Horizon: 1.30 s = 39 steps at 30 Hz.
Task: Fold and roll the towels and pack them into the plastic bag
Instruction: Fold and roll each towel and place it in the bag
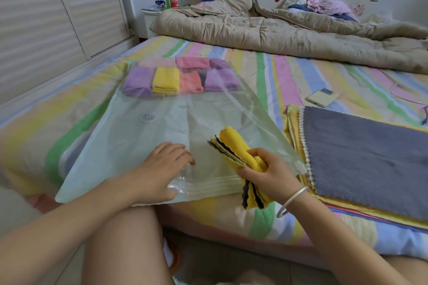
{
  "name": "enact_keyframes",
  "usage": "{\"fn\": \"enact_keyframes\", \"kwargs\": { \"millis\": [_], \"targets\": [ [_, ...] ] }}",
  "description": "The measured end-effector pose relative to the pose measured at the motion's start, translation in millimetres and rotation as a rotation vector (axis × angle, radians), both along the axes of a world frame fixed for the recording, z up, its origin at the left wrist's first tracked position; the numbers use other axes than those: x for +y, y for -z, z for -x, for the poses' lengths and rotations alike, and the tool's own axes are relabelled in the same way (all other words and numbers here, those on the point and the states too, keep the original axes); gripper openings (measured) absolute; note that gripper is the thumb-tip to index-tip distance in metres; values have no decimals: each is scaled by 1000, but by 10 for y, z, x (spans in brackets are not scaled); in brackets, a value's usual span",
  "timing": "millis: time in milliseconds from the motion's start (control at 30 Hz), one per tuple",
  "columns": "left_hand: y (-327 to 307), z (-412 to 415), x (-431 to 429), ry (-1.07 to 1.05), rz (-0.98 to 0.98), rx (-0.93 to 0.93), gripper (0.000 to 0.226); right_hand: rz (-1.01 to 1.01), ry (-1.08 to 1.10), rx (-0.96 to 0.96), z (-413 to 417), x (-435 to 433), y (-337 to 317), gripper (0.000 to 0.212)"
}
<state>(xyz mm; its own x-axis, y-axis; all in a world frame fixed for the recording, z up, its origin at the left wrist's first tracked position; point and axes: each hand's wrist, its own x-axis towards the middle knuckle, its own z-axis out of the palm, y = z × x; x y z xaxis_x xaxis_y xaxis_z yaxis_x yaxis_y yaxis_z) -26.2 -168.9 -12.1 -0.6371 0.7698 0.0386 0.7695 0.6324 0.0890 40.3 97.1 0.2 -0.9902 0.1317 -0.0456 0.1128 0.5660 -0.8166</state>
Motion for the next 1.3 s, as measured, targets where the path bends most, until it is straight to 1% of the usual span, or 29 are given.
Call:
{"fn": "enact_keyframes", "kwargs": {
  "millis": [67,100,200,267,300,367,400,433,500,533,567,633,667,733,767,833,867,900,967,1033,1100,1167,1233,1267,1300],
  "targets": [
    [-100,30,-38,-34,-119,-7,45,-3,-110,64,-40,-36,-78,29],
    [-173,39,-49,-70,-160,-24,40,10,-195,83,-72,-74,-129,27],
    [-352,68,-79,-190,-350,-7,33,136,-513,104,-187,-236,-175,28],
    [-452,81,-99,-266,-520,-12,26,188,-611,67,-225,-358,-139,30],
    [-496,79,-109,-302,-589,-27,22,166,-625,57,-224,-423,-127,30],
    [-569,76,-114,-334,-690,-47,11,26,-572,118,-157,-549,-67,29],
    [-597,66,-111,-331,-723,-54,6,-55,-494,152,-102,-618,-52,30],
    [-626,49,-103,-322,-748,-64,6,-98,-386,151,-36,-689,-58,27],
    [-703,15,-91,-289,-785,-91,8,-41,-198,99,138,-848,-126,9],
    [-758,11,-90,-280,-789,-111,7,-18,-129,53,244,-925,-173,7],
    [-820,19,-97,-279,-774,-145,6,-24,-74,17,368,-983,-222,11],
    [-952,69,-124,-278,-692,-290,9,-111,-30,-68,671,-1048,-331,16],
    [-1012,99,-138,-273,-660,-397,17,-198,-24,-98,844,-1058,-375,19],
    [-1066,204,-169,-283,-690,-593,34,-380,31,-93,1202,-1026,-374,19],
    [-1054,293,-188,-310,-733,-631,36,-433,74,-75,1386,-989,-327,19],
    [-958,539,-243,-413,-826,-594,26,-400,148,-44,1780,-925,-125,28],
    [-883,687,-282,-481,-859,-536,20,-417,175,-29,1959,-920,-37,32],
    [-797,839,-329,-554,-876,-478,15,-475,193,-12,2113,-919,23,34],
    [-609,1165,-435,-672,-855,-382,10,-596,224,48,2400,-962,76,33],
    [-429,1506,-531,-719,-814,-320,10,-596,241,159,2679,-1023,44,32],
    [-311,1858,-580,-701,-772,-228,19,-597,256,188,3053,-1078,29,35],
    [-263,2231,-587,-688,-682,-84,24,-642,231,126,3439,-1132,-14,35],
    [-208,2610,-577,-698,-550,37,36,-612,213,24,3775,-1170,-96,36],
    [-183,2779,-573,-706,-472,63,45,-601,208,-18,3907,-1179,-124,40],
    [-151,2939,-577,-719,-392,66,51,-617,207,-34,4026,-1186,-127,50]
  ]
}}
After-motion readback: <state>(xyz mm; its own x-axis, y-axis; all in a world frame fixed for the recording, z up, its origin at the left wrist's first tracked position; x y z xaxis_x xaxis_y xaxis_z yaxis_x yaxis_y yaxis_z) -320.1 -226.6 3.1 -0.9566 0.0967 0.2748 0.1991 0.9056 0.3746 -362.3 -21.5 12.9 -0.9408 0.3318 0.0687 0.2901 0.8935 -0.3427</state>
